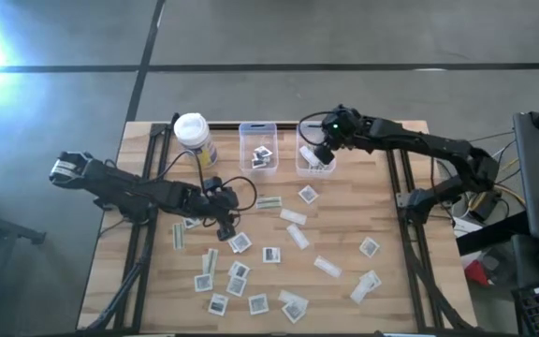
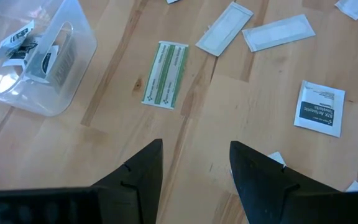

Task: Pick & Place First Aid Supplies
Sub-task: Put the bandage into the right transparent bin

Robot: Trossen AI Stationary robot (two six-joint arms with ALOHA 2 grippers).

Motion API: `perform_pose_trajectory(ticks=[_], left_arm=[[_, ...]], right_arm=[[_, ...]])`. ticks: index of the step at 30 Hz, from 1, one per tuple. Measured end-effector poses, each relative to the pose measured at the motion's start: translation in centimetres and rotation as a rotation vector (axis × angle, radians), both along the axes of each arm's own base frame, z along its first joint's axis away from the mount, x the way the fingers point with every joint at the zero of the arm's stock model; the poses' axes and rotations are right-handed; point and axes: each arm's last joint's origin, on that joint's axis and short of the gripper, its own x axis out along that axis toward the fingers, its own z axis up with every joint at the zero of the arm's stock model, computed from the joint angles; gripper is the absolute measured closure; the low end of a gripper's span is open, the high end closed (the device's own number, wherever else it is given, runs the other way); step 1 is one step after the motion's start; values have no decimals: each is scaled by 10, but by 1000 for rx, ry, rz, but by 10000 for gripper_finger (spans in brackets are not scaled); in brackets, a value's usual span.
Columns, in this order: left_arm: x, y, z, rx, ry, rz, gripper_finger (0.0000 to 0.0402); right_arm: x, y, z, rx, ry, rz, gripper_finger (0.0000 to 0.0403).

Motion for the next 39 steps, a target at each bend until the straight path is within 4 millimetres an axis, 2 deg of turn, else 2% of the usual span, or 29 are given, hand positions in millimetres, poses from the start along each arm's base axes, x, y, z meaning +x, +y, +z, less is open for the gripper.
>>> perform_pose_trajectory(ticks=[12, 22, 30, 39], left_arm=[[0, 0, 0, 0, 0, 0, 223], [0, 0, 0, 0, 0, 0, 223], [0, 0, 0, -1, 0, 0, 223], [0, 0, 0, -1, 0, 1, 223]], right_arm=[[23, -6, -38, 178, 44, 113, 369], [31, -10, -60, 240, 74, 60, 369], [30, -12, -60, 264, 49, 1, 361], [29, -15, -52, 262, 23, -40, 294]])
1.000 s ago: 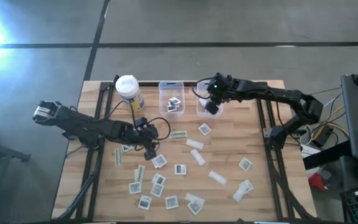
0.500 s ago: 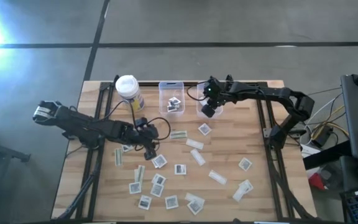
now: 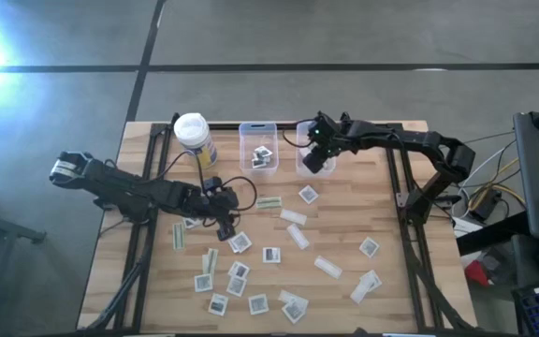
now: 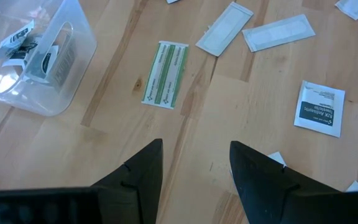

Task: Pick & Place First Aid Supplies
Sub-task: Put the bandage into the right transparent bin, then put the towelette pack into the left transparent bin

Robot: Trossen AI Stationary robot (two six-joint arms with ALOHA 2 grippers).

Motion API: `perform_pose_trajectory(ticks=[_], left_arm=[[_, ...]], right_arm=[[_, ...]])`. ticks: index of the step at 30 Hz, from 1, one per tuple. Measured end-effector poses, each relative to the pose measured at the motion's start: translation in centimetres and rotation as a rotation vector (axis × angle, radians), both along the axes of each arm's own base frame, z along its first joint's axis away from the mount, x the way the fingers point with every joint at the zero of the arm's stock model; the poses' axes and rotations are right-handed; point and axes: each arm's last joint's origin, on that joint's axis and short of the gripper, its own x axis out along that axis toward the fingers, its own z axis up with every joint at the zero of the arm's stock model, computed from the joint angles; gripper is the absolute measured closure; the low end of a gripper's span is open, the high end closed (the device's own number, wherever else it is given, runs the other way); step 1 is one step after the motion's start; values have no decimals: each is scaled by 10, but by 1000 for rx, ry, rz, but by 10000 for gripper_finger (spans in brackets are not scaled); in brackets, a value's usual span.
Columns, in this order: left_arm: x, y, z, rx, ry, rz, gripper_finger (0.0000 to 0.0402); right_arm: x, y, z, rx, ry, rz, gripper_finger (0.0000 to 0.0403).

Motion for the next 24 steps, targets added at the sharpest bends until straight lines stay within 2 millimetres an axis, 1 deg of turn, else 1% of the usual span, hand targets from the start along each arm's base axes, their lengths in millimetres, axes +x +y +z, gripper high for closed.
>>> perform_pose_trajectory(ticks=[5, 9, 12, 17, 20, 24], left_arm=[[0, 0, 0, 0, 3, -1, 223], [-1, -1, -1, -21, 22, -17, 223], [-4, -1, -4, -37, 60, -13, 223], [-10, -3, -7, -57, 115, 18, 223], [-13, -6, -8, -63, 139, 22, 223], [-17, -10, -10, -71, 165, 26, 223]], right_arm=[[3, -4, 17, -80, 21, -37, 263], [3, -5, 37, -75, 51, -25, 249], [2, 0, 52, -48, 94, -20, 246], [1, 19, 70, -15, 131, -2, 255], [1, 36, 77, -21, 117, 42, 263], [-1, 61, 81, -21, 94, 86, 274]])
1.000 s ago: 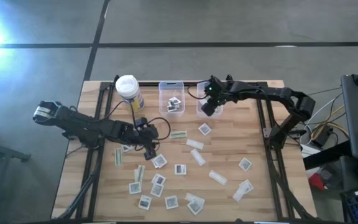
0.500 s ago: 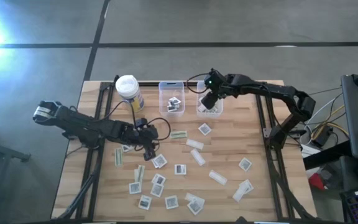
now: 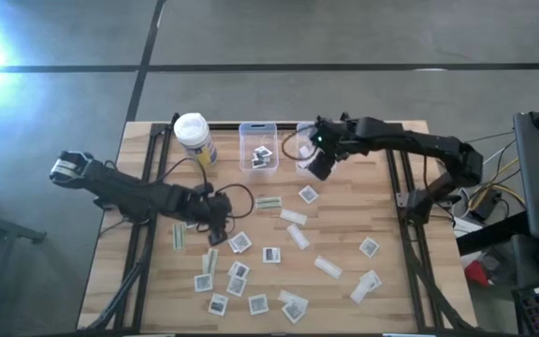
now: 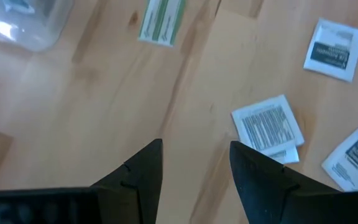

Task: Pick & Place First Aid Supplies
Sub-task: Put the towelette pack into the left transparent bin

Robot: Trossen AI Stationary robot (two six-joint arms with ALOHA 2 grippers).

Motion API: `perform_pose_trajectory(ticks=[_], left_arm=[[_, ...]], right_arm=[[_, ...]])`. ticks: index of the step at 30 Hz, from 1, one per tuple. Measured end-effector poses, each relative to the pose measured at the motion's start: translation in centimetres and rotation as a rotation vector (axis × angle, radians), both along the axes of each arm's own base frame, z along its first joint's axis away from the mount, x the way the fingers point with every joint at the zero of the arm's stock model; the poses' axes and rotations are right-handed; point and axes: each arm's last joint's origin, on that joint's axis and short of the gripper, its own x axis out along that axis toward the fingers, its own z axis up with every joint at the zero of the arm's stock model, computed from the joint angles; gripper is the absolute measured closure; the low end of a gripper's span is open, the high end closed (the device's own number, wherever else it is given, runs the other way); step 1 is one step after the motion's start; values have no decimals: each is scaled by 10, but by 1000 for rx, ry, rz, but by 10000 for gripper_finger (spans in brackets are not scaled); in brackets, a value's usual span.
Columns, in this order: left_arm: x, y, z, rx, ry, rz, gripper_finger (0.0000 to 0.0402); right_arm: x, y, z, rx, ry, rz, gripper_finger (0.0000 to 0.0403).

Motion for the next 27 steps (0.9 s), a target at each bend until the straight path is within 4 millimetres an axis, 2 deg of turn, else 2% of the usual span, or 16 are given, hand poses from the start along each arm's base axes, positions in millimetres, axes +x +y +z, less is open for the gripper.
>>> perform_pose_trajectory(ticks=[8, 13, 21, 27], left_arm=[[-10, -10, -3, -7, 69, 2, 223], [-23, -9, -9, -21, 167, 170, 223], [-43, -3, -31, -55, 255, 450, 223], [-51, -1, -44, -74, 293, 506, 223]], right_arm=[[-14, 44, 0, 28, -51, 29, 289], [-25, 62, -5, 46, -76, 29, 298], [-32, 72, -18, 54, -121, 34, 312], [-31, 72, -25, 51, -143, 35, 321]])
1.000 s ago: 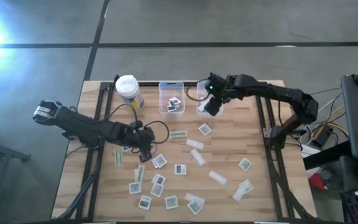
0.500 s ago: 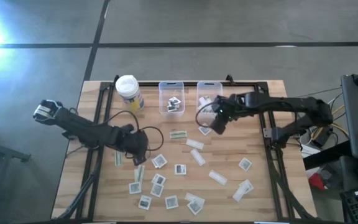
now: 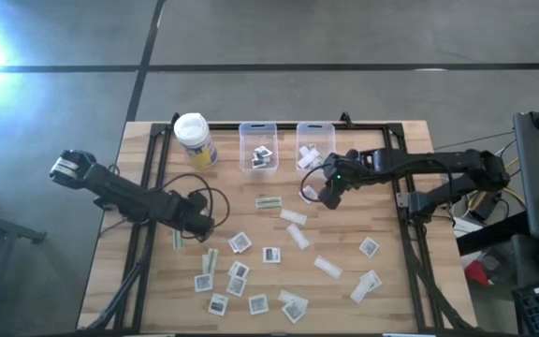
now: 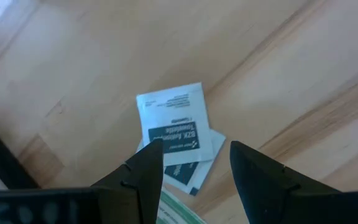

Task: Pick & Place First Aid Supplies
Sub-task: Put the towelette pack into the left transparent bin

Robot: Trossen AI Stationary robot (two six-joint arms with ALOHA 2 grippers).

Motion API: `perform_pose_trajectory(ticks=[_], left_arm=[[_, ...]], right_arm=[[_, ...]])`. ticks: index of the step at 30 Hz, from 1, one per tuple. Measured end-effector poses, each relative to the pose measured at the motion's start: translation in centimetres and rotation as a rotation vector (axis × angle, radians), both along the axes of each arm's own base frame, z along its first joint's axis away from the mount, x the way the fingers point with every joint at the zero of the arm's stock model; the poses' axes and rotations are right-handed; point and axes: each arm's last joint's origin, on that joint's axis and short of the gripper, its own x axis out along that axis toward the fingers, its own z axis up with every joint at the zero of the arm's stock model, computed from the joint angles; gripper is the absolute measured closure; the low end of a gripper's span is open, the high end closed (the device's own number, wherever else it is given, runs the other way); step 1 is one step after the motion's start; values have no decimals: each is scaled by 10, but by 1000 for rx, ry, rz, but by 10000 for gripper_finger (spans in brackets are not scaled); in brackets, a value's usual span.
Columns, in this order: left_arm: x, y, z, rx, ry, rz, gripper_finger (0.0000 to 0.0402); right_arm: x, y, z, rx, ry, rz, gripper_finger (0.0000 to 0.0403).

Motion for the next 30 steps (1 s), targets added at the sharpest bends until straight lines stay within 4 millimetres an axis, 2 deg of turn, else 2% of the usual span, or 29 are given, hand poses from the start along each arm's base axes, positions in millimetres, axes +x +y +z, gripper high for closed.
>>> perform_pose_trajectory(ticks=[8, 13, 21, 30], left_arm=[[-1, 1, -9, 24, -2, -24, 223], [0, 3, -20, 49, -36, -32, 223], [-1, 7, -24, 108, -53, -20, 223], [0, 10, -38, 110, -76, -36, 223]], right_arm=[[3, 0, -3, -2, -10, 2, 315], [6, -1, 5, -5, -46, 3, 316], [11, -1, 19, -11, -103, 5, 330], [13, -1, 22, -15, -127, 9, 332]])
